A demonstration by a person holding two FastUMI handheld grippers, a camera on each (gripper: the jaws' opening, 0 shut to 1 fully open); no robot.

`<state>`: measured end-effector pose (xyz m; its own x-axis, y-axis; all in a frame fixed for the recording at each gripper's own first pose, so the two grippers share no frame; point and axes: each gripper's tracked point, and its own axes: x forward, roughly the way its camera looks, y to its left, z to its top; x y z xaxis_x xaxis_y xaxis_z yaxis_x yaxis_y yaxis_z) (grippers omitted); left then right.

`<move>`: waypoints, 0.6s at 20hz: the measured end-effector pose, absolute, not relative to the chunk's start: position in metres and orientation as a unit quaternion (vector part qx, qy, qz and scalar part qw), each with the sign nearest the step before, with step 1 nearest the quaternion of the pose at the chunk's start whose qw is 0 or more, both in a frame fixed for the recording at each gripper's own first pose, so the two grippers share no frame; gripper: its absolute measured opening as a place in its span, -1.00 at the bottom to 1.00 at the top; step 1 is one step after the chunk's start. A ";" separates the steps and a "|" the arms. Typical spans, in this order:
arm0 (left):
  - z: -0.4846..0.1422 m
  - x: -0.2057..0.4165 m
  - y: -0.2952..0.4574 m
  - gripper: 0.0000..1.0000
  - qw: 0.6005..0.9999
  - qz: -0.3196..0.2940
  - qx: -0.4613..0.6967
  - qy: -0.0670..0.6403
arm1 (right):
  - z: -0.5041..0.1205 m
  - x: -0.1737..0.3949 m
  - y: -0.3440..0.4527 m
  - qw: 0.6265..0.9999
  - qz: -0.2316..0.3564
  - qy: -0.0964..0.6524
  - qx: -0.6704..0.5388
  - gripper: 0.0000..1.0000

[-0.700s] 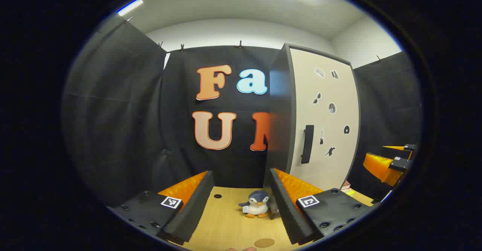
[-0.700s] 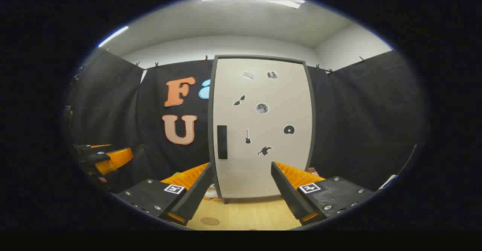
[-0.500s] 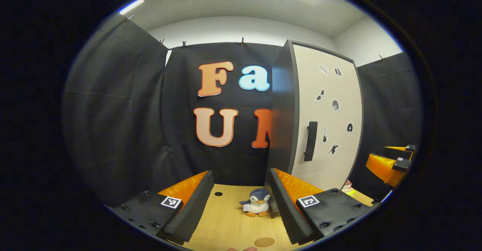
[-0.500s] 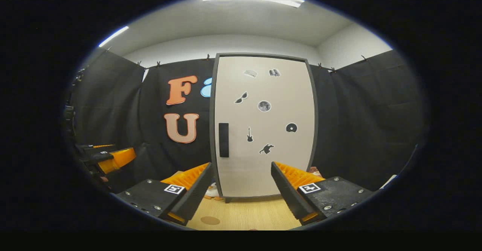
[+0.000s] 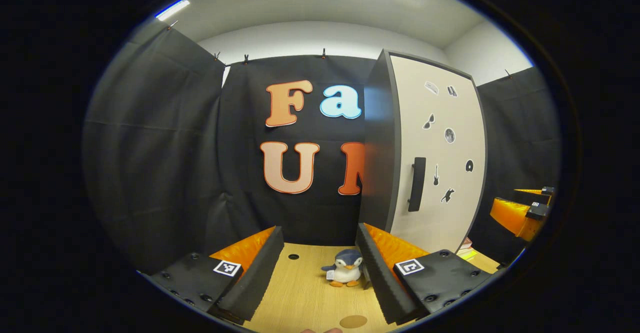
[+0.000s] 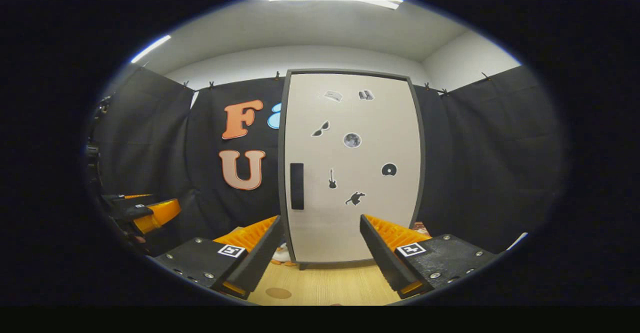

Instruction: Open the cabinet door with the right hand, grasp the bottle in the cabinet with the left hand and place it on the coaster, then close the cabinet door with the right hand.

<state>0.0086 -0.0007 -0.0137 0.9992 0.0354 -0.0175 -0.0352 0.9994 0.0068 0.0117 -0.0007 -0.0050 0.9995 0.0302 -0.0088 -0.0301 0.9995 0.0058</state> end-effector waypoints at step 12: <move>-0.016 0.005 0.003 0.87 1.000 0.018 -0.002 0.009 | -0.007 0.039 0.018 1.000 0.029 0.009 -0.004 0.89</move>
